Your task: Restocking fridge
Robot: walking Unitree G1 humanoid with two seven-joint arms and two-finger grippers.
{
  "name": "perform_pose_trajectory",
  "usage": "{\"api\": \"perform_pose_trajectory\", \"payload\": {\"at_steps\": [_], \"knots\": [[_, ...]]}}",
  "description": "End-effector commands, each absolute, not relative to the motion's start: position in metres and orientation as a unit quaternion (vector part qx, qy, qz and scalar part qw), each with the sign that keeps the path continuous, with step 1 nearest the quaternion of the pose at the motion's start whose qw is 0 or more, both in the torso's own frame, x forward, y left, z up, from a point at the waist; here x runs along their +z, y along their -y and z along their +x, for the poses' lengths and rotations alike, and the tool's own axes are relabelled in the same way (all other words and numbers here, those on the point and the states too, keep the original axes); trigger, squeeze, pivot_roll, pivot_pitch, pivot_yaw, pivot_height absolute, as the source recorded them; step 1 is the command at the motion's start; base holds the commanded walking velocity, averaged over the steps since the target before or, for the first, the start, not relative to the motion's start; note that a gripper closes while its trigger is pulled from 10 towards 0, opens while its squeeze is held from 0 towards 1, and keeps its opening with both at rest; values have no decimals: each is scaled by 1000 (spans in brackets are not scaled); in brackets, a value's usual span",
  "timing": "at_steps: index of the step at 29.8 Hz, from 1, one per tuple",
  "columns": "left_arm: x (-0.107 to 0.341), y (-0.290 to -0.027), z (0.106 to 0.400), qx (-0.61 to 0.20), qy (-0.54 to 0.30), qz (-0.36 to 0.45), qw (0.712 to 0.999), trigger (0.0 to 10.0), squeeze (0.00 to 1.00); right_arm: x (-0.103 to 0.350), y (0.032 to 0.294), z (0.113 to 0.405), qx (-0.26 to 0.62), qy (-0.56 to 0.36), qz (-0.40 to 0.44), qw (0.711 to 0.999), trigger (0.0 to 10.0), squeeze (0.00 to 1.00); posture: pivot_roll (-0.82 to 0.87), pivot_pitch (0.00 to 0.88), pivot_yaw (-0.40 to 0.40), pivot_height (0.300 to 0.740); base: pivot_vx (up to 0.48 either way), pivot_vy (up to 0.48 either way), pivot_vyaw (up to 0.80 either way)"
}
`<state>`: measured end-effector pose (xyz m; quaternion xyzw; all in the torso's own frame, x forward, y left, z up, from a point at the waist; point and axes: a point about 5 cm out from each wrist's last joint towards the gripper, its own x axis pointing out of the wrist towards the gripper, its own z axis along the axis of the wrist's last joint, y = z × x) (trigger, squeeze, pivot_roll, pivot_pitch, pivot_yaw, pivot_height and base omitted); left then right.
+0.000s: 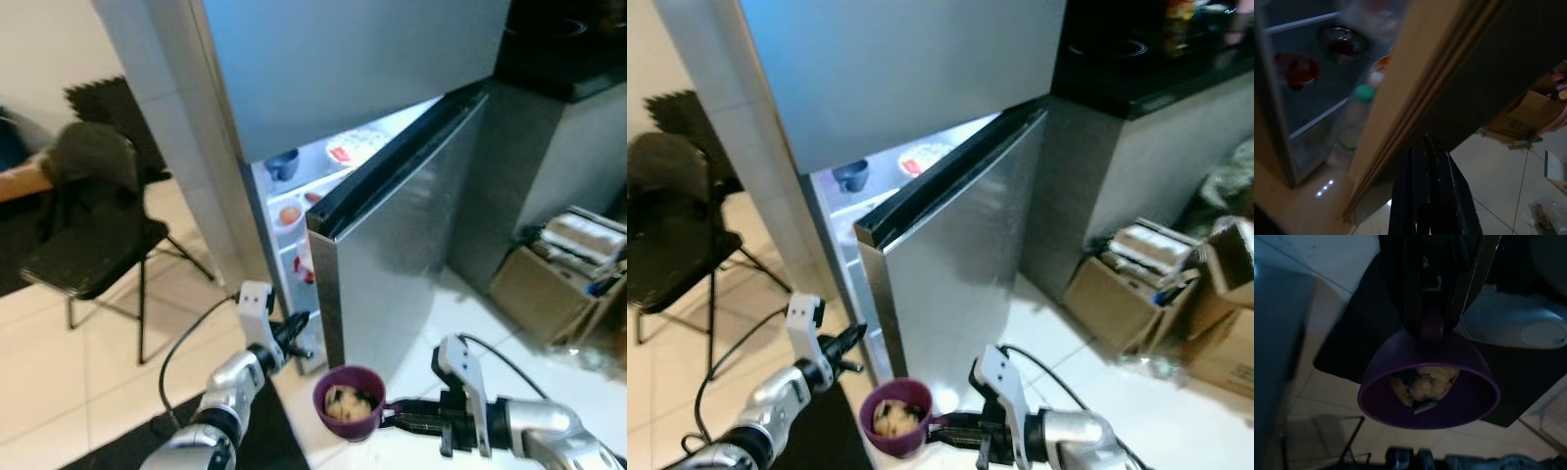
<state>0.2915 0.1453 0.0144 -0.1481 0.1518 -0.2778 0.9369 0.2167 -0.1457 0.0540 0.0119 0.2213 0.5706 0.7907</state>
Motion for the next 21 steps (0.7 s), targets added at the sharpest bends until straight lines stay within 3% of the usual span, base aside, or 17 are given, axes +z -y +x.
{"api": "perform_pose_trajectory", "payload": {"at_steps": [1,4,21], "knots": [[13,-146,288,-291,-153,-140,934,10000,0,61,138,219,587,-202,10,784,10000,0,-92,0,49,740,0,-442,0],[15,-145,292,-278,-156,-164,934,10000,0,61,138,219,587,-201,11,784,10000,0,-94,0,51,740,190,-402,0],[16,-143,293,-282,-147,-143,937,10000,0,62,138,220,585,-199,11,786,10000,0,-98,0,52,740,0,0,0]]}}
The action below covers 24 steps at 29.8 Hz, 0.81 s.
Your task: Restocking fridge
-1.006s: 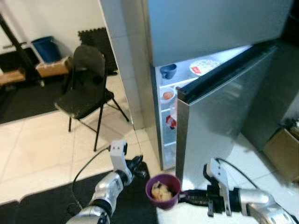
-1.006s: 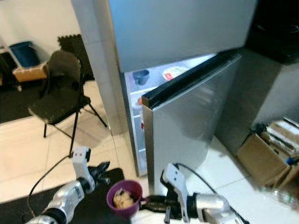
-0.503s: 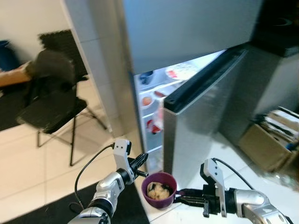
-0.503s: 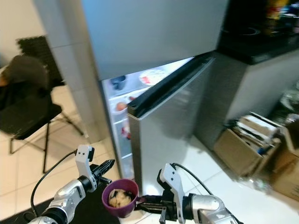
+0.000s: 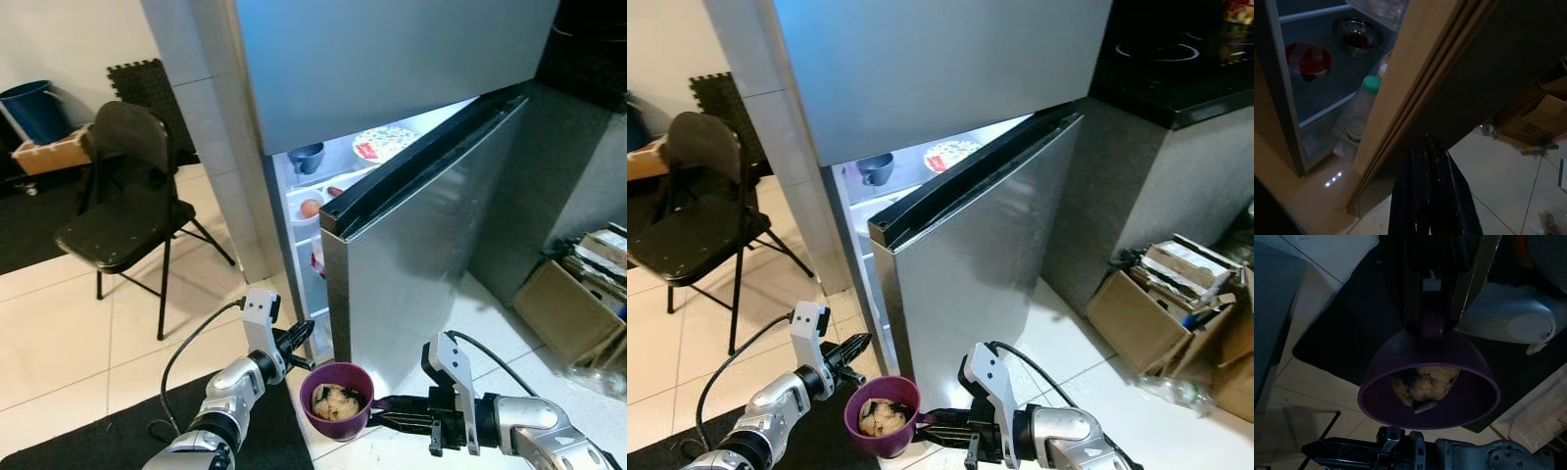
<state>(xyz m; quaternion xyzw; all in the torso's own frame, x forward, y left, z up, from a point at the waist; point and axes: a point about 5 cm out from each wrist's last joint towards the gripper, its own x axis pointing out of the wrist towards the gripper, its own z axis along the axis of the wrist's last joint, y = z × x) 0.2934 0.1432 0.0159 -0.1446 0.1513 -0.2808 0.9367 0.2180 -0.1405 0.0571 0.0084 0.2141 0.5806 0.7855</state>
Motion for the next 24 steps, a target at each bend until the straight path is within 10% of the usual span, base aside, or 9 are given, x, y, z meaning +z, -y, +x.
{"api": "perform_pose_trajectory", "payload": {"at_steps": [1,24], "knots": [[17,-144,294,-280,-145,-145,938,10000,0,63,139,220,585,-198,11,787,10000,0,-97,0,51,740,0,0,0],[56,-189,320,-205,-40,-171,963,10000,0,62,142,221,577,-202,20,791,10000,0,-92,0,42,740,0,0,0]]}}
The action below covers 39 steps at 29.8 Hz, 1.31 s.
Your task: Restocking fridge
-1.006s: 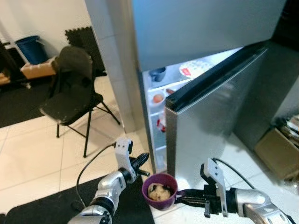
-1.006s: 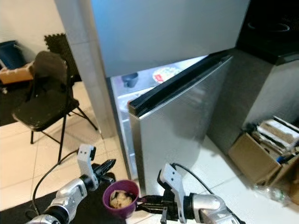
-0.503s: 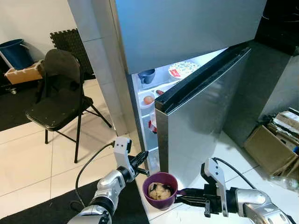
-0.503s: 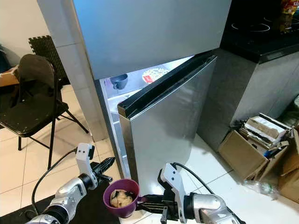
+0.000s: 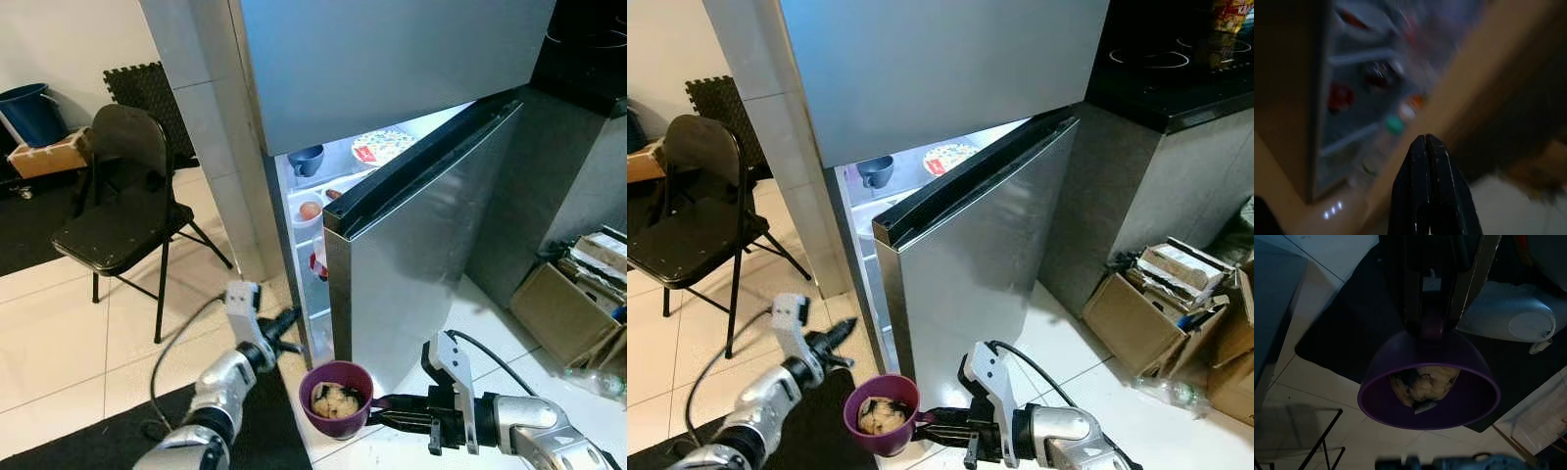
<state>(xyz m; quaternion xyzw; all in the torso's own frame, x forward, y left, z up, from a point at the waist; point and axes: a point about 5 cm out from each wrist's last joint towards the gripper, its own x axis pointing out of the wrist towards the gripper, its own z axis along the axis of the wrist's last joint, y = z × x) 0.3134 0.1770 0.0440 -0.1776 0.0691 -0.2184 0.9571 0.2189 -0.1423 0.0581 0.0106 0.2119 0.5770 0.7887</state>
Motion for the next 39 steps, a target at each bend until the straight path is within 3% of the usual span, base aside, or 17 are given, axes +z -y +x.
{"api": "perform_pose_trajectory", "payload": {"at_steps": [1,8,24,30,37,39], "knots": [[66,-193,325,-203,-18,-173,964,10000,0,62,143,221,575,-204,21,792,10000,0,-93,0,43,740,0,0,0],[107,-192,346,-233,63,-161,957,10000,0,58,149,221,567,-217,22,794,10000,0,-98,0,43,740,0,0,-764],[124,-166,350,-305,104,-152,934,10000,0,59,152,222,563,-217,18,797,10000,0,-95,0,36,740,0,0,-787],[114,-145,343,-351,88,-164,917,10000,0,59,152,223,560,-218,18,799,10000,0,-94,0,39,740,0,0,-734],[107,-117,332,-420,72,-182,886,10000,0,59,152,223,560,-215,20,800,10000,0,-92,0,39,740,0,0,0],[104,-103,324,-459,66,-194,865,10000,0,59,152,223,559,-215,21,800,10000,0,-89,0,39,740,0,0,0]]}}
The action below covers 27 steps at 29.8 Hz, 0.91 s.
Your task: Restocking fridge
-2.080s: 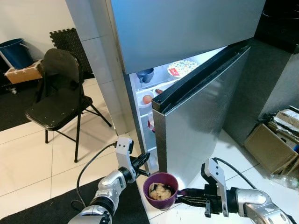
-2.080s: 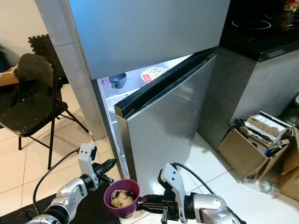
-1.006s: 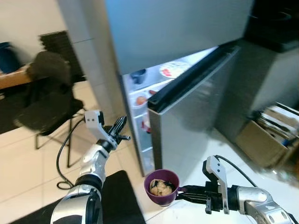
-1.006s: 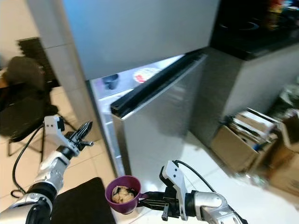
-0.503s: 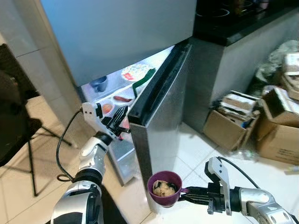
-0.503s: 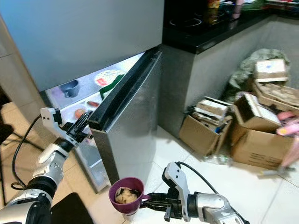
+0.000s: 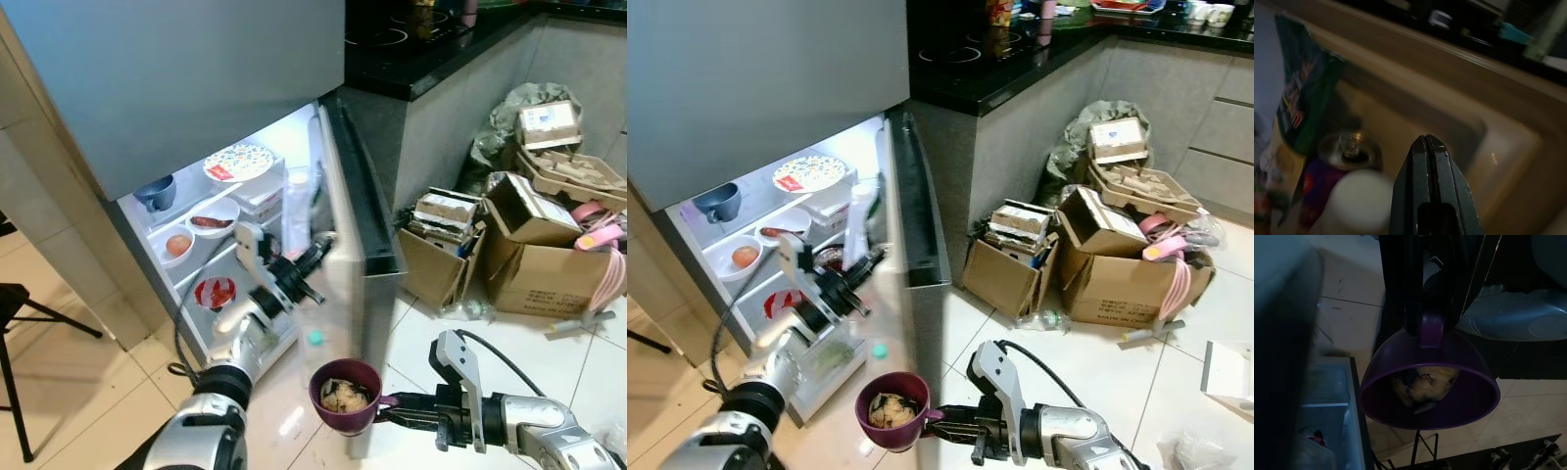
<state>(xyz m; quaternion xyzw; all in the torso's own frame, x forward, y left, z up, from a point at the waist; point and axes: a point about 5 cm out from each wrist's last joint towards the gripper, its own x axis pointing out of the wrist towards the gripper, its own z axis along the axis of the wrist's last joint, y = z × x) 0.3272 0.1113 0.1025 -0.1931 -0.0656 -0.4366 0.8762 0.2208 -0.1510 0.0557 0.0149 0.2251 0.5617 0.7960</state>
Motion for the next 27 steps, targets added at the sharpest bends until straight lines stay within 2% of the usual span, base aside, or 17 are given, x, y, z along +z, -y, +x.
{"api": "perform_pose_trajectory", "payload": {"at_steps": [1,3,4,7,11,15,17,18,21,23,25,27], "knots": [[102,-95,320,-477,62,-201,853,10000,0,59,152,223,559,-216,21,800,10000,0,-89,0,39,740,0,0,0],[99,-79,309,-522,51,-212,825,10000,0,58,152,223,559,-216,21,800,10000,0,-87,0,41,740,0,0,0],[99,-79,309,-522,51,-212,825,10000,0,58,152,223,559,-216,21,800,10000,0,-87,0,41,740,0,0,0],[96,-66,296,-562,37,-225,795,10000,0,58,149,223,561,-216,22,799,10000,0,-86,0,41,740,0,0,0],[94,-68,292,-572,28,-225,788,10000,0,58,149,223,564,-216,22,797,10000,0,-85,0,40,740,0,0,0],[88,-80,295,-553,13,-221,803,10000,0,58,148,223,565,-216,21,796,10000,0,-84,0,40,740,0,0,0],[79,-96,299,-526,-8,-202,826,10000,0,58,148,223,566,-216,21,795,10000,0,-83,0,36,740,0,0,0],[79,-96,299,-526,-8,-202,826,10000,0,58,148,223,566,-216,21,795,10000,0,-83,0,36,740,0,0,0],[70,-131,304,-456,-33,-198,867,10000,0,58,146,223,570,-216,18,792,10000,0,-85,0,38,740,0,0,0],[69,-135,304,-449,-37,-197,871,10000,0,59,146,223,571,-216,17,792,10000,0,-85,0,38,740,0,0,0],[61,-150,304,-402,-52,-195,893,10000,0,60,144,223,577,-211,15,789,10000,0,-85,0,41,740,0,0,0],[58,-155,304,-384,-57,-193,901,10000,0,61,143,222,579,-209,14,788,10000,0,-85,0,41,740,0,0,0]]}}
